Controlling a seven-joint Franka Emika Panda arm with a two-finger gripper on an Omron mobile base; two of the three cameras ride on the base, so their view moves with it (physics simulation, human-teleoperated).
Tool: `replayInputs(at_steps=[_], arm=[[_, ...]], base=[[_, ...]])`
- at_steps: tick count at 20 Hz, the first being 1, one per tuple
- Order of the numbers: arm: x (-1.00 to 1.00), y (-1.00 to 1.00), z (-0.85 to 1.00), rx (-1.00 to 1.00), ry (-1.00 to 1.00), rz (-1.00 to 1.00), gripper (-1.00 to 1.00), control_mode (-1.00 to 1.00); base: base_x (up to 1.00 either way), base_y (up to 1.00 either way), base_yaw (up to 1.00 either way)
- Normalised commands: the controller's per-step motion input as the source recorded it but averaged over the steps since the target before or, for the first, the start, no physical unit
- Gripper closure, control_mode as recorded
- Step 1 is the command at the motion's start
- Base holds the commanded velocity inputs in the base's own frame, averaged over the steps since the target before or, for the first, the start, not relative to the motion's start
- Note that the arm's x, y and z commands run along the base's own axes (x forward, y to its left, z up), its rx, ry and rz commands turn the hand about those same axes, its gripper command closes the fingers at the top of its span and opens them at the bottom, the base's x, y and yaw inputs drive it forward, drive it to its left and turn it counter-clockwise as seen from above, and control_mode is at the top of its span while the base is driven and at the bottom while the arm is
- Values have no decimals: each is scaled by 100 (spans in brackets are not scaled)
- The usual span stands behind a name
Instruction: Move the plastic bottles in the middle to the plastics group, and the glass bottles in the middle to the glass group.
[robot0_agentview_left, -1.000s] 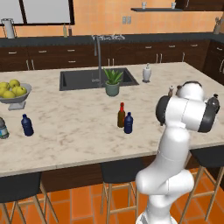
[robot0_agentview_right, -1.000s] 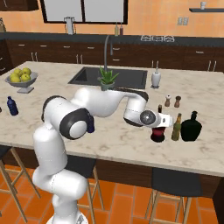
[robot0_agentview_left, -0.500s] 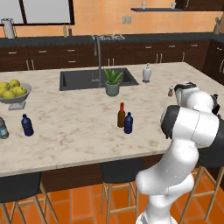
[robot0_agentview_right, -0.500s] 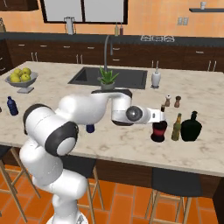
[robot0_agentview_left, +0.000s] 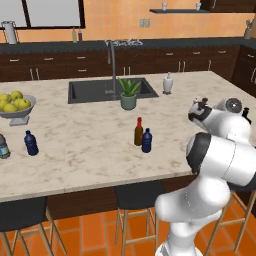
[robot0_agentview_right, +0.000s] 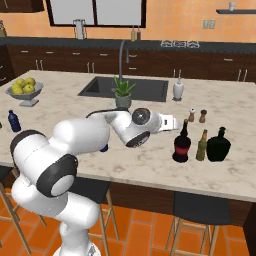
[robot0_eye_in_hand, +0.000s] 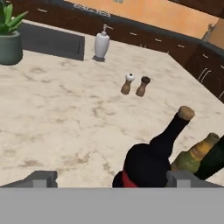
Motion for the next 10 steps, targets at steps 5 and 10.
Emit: replayInputs(at_steps=[5, 10], arm=[[-17, 0, 67, 14, 4, 12, -100, -100], [-15, 63, -9, 1, 13, 9, -100, -100]], base=[[0, 0, 0], [0, 0, 0]])
